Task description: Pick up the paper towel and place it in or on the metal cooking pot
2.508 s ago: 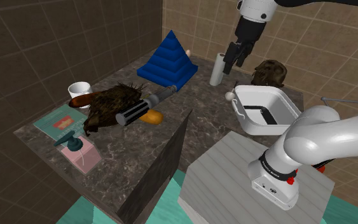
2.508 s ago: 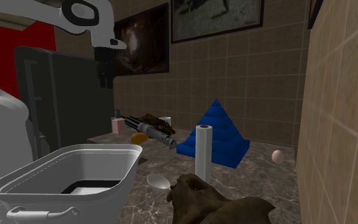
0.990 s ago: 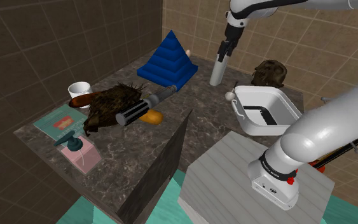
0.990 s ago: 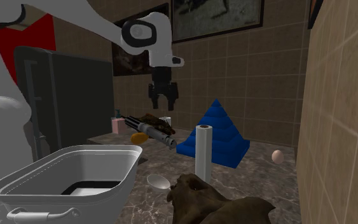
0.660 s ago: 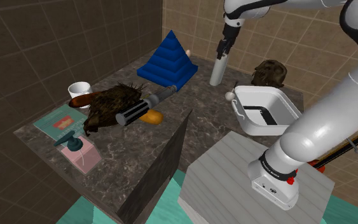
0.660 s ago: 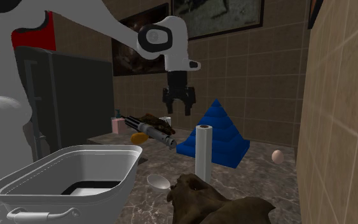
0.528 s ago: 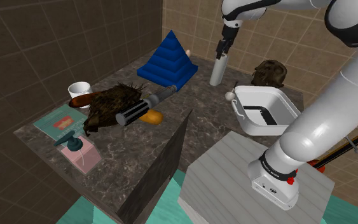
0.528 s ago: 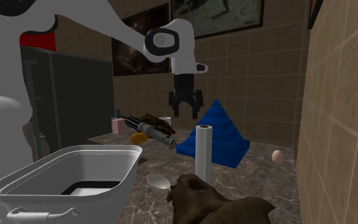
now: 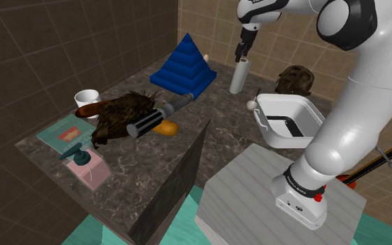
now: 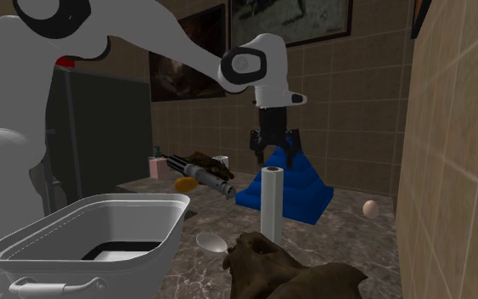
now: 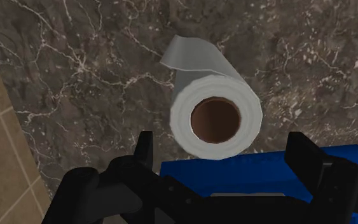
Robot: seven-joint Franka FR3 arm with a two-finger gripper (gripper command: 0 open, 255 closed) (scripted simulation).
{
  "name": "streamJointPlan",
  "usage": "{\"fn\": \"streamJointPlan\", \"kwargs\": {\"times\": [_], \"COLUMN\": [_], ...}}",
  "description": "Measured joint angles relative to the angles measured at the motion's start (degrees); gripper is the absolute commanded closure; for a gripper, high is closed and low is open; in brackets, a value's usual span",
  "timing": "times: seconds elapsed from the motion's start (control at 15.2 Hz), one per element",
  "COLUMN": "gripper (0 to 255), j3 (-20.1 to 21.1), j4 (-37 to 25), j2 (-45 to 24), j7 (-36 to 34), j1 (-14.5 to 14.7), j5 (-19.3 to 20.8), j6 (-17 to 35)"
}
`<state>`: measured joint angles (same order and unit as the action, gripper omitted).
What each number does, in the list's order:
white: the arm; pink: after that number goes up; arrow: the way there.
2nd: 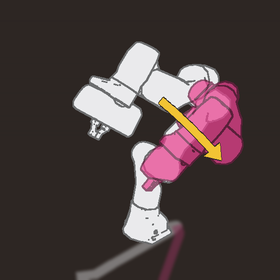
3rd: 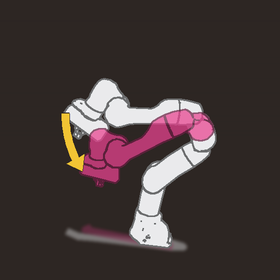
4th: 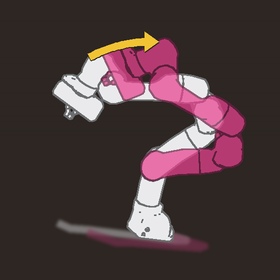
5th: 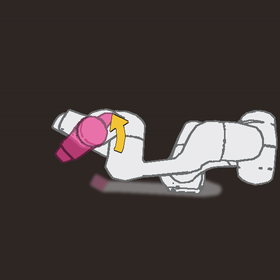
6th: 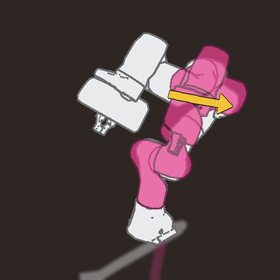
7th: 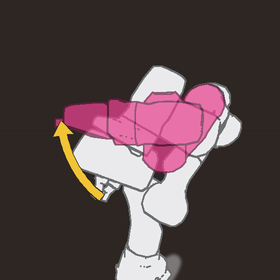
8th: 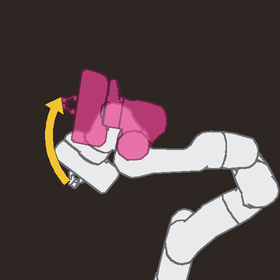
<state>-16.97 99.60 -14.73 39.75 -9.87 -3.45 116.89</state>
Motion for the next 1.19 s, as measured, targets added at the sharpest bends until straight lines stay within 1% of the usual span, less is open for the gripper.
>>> {"fn": "streamJointPlan", "kwargs": {"times": [0.4, 0.79, 0.86, 1.19], "gripper": [0, 0, 255, 255], "j3": [0.16, 0.18, 0.18, 0.24], "j4": [1.44, 1.74, 1.74, 1.61], "j2": [-2.24, -2.37, -2.37, -2.39], "j7": [0.64, 0.69, 0.69, 0.70], "j1": [-0.36, -0.38, -0.38, -0.35], "j5": [-0.78, -0.83, -0.83, -0.90], "j6": [3.59, 4.05, 4.05, 3.99]}}
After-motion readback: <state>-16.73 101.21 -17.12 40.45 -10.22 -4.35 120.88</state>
